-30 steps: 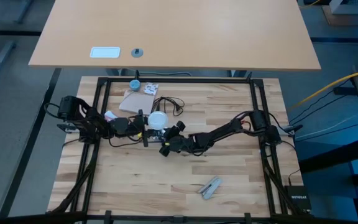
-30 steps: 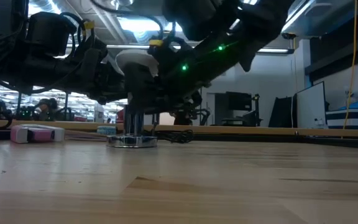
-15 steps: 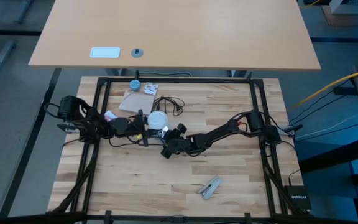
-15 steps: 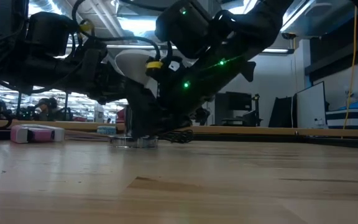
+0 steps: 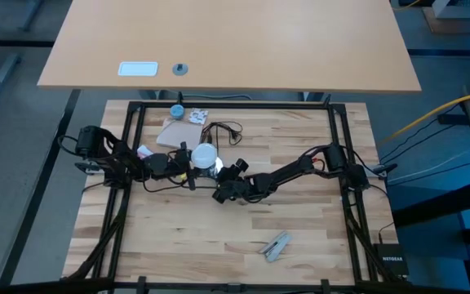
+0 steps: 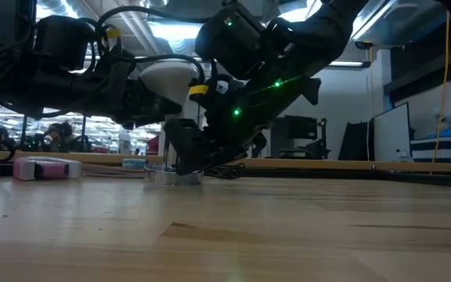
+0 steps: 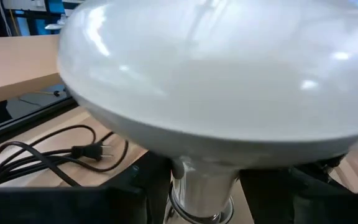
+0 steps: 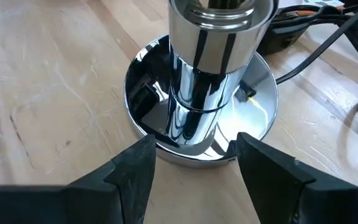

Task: Screw lightbulb
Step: Insert the light bulb into the lamp

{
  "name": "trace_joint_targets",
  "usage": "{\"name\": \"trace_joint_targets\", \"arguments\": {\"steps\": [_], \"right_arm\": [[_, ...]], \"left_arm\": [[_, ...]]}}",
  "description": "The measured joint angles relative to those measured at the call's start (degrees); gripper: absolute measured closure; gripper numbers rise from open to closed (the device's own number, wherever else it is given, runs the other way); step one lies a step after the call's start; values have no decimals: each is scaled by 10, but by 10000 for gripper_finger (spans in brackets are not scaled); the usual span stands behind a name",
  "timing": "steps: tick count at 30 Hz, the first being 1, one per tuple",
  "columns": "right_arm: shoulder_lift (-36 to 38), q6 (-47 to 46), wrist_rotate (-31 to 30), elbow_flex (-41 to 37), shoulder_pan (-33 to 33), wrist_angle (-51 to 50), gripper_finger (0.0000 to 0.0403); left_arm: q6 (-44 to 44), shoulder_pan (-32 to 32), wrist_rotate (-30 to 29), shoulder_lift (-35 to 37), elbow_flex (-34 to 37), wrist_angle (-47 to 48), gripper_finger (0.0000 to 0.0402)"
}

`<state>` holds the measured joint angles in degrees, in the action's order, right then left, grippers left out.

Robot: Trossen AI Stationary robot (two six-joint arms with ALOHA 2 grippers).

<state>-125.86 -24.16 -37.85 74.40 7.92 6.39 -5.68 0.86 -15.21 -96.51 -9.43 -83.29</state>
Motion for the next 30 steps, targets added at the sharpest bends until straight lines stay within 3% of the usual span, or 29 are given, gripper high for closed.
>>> {"name": "trace_joint_targets", "arguments": {"steps": [19, 30], "right_arm": [[0, 6, 91, -1, -1, 42, 178], [0, 4, 90, -1, -1, 42, 178]], "left_arm": [[44, 0, 9, 0, 0, 28, 245], [17, 0, 6, 1, 0, 41, 245]]}}
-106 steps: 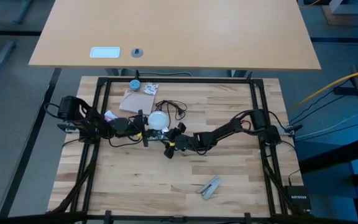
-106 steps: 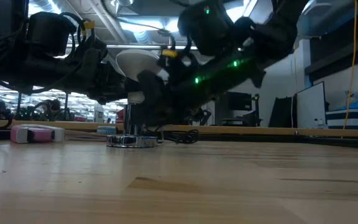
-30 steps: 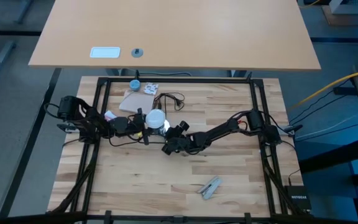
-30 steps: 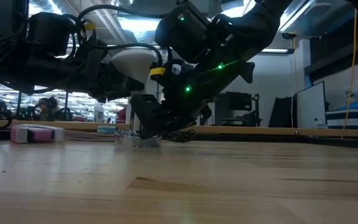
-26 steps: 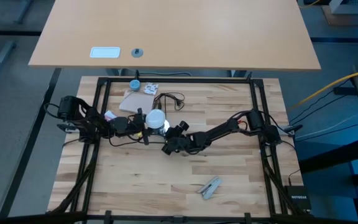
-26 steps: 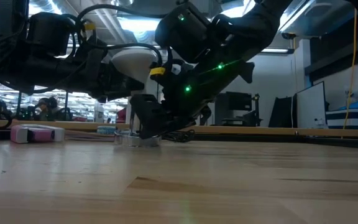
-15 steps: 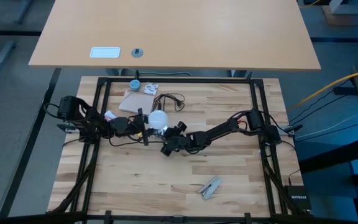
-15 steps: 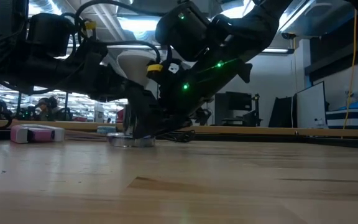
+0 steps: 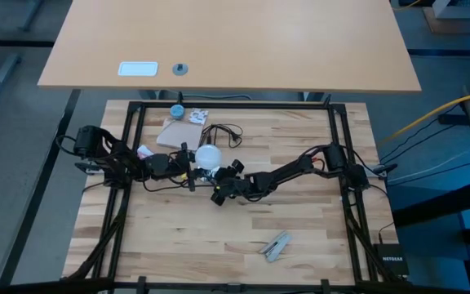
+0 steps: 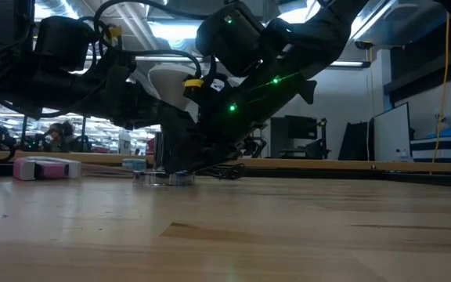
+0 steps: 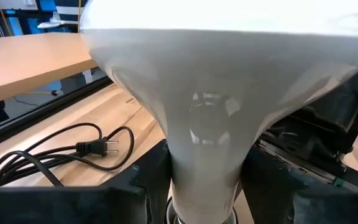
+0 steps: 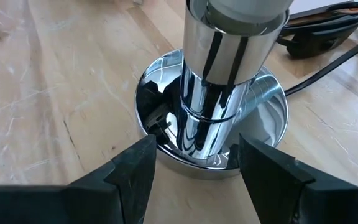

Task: Screw lightbulb
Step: Insert the light bulb into the lamp

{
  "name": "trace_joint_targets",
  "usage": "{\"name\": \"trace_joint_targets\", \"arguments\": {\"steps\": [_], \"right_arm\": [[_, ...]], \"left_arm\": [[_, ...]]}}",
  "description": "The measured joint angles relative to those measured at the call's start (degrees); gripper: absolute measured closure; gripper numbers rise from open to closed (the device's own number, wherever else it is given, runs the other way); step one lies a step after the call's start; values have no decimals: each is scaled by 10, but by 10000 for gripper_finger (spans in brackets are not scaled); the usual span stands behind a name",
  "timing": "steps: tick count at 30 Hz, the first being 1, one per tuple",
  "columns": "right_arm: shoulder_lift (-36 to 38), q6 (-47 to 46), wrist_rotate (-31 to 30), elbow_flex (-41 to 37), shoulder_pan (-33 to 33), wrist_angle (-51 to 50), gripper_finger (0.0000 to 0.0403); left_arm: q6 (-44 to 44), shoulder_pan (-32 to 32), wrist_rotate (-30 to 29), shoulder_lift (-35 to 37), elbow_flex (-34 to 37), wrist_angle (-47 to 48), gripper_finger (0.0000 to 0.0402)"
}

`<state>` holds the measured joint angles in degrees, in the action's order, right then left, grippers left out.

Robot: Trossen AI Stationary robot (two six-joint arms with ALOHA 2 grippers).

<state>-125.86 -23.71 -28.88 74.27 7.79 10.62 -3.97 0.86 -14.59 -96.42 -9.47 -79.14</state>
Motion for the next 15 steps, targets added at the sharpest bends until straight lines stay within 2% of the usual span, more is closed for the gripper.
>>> {"name": "trace_joint_targets", "arguments": {"steps": [10, 15], "right_arm": [[3, -6, -15, 1, 1, -23, 178], [30, -31, -13, -1, 1, -138, 178]], "left_arm": [[-4, 0, 0, 0, 0, 6, 245], [-6, -2, 3, 0, 0, 13, 245]]}}
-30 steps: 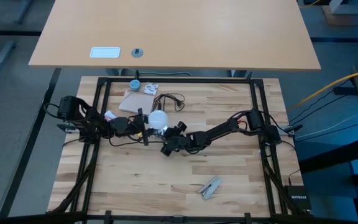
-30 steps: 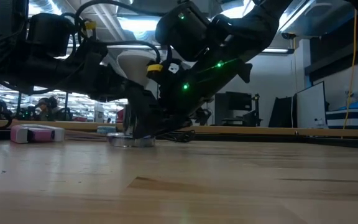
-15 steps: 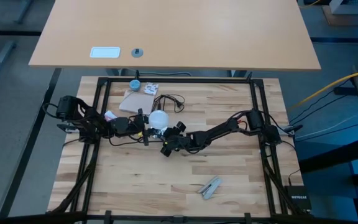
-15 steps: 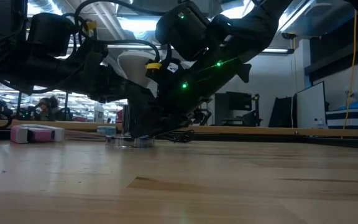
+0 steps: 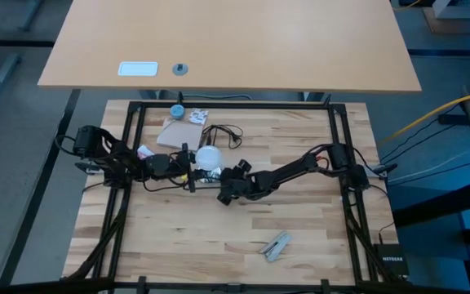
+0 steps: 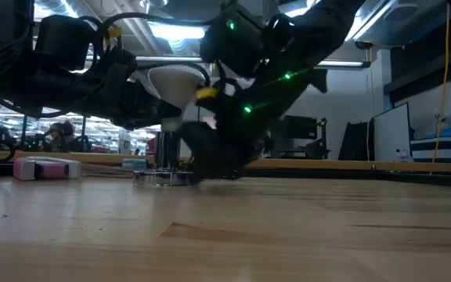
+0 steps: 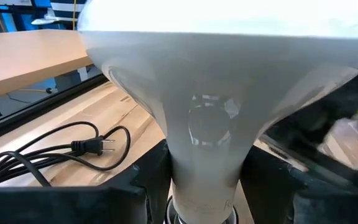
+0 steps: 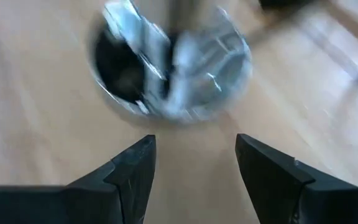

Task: Screw lightbulb
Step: Insert the light bulb into the lamp

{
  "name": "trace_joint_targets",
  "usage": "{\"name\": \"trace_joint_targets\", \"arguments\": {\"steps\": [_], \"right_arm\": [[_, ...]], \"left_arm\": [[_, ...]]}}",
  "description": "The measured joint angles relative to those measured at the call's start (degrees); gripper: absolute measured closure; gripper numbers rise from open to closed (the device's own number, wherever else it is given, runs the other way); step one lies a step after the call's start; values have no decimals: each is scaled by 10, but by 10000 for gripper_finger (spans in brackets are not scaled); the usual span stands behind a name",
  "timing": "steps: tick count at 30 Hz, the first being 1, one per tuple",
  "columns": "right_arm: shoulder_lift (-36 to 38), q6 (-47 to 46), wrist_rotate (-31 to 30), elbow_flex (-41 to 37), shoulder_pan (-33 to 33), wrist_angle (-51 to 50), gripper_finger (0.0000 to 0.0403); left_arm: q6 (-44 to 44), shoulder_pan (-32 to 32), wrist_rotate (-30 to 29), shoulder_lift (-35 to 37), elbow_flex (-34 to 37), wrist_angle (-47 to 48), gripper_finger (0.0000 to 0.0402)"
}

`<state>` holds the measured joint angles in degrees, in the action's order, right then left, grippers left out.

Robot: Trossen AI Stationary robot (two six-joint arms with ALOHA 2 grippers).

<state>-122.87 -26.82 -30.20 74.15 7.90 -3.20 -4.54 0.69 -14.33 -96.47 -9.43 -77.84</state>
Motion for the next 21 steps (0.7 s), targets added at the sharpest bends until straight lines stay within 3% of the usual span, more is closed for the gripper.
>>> {"name": "trace_joint_targets", "arguments": {"steps": [7, 14, 21], "right_arm": [[30, 1, -57, 1, -1, -59, 178], [30, 35, 15, 1, 10, -5, 178], [30, 37, 13, 1, 28, 0, 178]], "left_arm": [[-16, 0, 4, -1, 0, -1, 245], [-27, 0, 4, -1, 0, -2, 245], [-44, -3, 4, -1, 0, -2, 245]]}}
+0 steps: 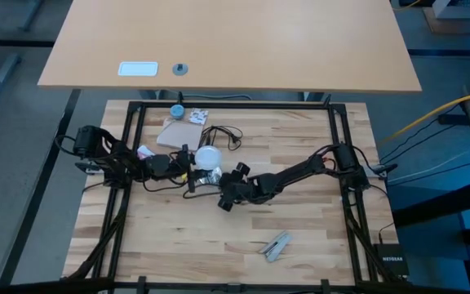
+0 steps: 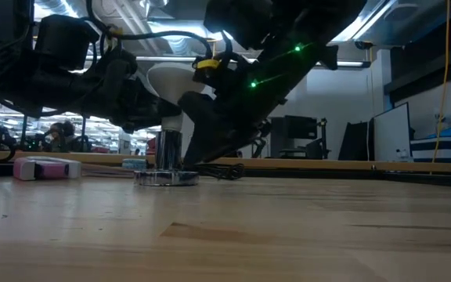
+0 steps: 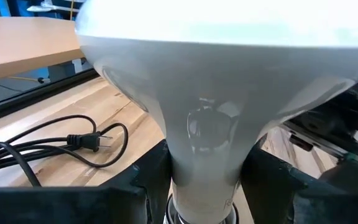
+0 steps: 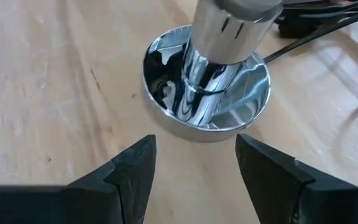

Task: Screw lightbulb
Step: Insert the light bulb into the lamp

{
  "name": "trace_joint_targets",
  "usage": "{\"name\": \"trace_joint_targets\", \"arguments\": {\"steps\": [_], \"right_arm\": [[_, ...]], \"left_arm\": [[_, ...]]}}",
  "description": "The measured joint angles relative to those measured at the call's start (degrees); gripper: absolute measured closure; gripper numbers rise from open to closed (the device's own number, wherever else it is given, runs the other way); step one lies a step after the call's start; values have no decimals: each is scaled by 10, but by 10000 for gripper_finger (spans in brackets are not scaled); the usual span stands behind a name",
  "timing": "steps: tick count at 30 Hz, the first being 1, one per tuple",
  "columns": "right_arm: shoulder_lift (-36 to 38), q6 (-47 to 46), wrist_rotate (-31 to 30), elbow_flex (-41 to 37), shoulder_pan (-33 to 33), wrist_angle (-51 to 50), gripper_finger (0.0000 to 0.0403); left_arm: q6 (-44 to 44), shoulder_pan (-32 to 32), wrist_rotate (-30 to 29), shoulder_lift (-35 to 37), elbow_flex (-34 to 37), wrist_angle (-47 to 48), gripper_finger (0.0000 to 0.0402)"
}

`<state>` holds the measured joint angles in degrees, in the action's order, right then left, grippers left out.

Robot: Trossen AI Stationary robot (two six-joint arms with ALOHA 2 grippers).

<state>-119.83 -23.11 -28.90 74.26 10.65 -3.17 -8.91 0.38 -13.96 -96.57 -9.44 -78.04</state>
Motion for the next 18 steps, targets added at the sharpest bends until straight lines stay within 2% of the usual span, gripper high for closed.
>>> {"name": "trace_joint_targets", "arguments": {"steps": [9, 18], "right_arm": [[26, 11, -6, 0, -1, -16, 178], [39, 5, -8, 1, 10, -29, 178]], "left_arm": [[12, -34, -2, -1, -38, 30, 245], [18, -38, 0, 0, -57, 65, 245]]}}
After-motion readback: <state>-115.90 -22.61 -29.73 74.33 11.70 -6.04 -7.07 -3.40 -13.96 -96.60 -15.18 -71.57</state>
